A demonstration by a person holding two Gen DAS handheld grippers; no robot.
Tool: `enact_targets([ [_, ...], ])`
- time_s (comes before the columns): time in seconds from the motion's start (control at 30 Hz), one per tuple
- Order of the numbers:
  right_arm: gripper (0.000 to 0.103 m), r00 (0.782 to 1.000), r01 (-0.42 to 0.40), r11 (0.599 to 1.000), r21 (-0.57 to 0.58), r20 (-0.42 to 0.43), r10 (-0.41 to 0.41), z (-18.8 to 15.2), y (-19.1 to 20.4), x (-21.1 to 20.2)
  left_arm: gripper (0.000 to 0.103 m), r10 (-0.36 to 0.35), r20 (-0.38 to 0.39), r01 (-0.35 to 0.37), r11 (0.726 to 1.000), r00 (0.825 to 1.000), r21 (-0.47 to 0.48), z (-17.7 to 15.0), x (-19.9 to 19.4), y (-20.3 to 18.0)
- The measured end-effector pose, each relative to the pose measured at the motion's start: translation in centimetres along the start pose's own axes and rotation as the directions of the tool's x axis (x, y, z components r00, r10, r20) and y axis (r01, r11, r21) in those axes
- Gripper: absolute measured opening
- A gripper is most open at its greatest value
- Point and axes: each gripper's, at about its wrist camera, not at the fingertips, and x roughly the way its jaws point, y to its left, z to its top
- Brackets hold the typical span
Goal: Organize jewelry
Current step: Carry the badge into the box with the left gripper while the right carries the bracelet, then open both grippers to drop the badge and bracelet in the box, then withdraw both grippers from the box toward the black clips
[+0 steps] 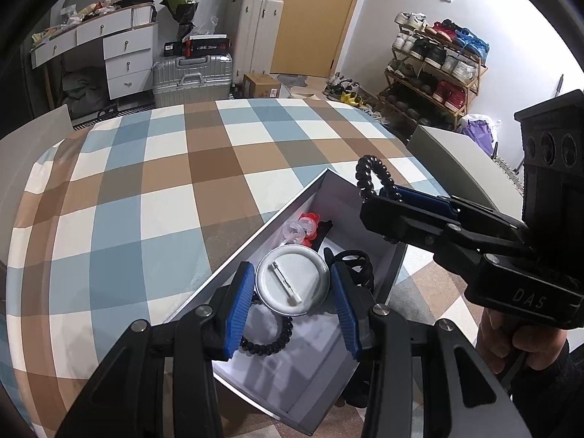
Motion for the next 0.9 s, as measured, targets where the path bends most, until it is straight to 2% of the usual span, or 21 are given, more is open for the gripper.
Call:
enact_targets([
  [0.2, 0.046, 1.000, -0.011, 1.000, 0.007, 0.007, 0.011, 0.1, 0.1, -0.1, 0.038, 0.008, 0.005, -0.008, 1.000, 1.000, 0.006, 0.1, 0.0, 0.1],
  [0.27, 0.050, 1.000, -0.010, 1.000, 0.007, 0.008, 0.010, 0.2, 0.1, 0.0, 0.038, 0.010, -0.004, -0.010, 1.000, 1.000, 0.009, 0.1, 0.1, 0.0],
  [0.33, 0.070, 1.000, -0.007, 1.000, 0.016, 0.007, 0.007, 0.2, 0.1, 0.0, 0.040, 0.020, -0.022, -0.020, 1.000, 1.000, 0.019, 0.1, 0.4, 0.0],
  [0.4, 0.077, 1.000, -0.004, 1.000, 0.023, 0.008, 0.004, 0.2, 0.1, 0.0, 0.055, 0.034, -0.032, -0.033, 0.999, 0.999, 0.030, 0.0, 0.5, -0.2],
  [0.47, 0.077, 1.000, 0.006, 1.000, 0.019, 0.008, -0.006, 0.1, 0.2, -0.3, 0.061, 0.059, -0.025, -0.058, 0.998, 0.998, 0.035, -0.2, 0.3, -0.2],
  [0.9, 0.077, 0.997, 0.034, 0.997, 0.064, 0.073, -0.039, -1.5, 0.3, -5.2, 0.062, 0.078, 0.030, -0.078, 0.997, 0.997, 0.017, -1.2, -2.4, -0.5],
])
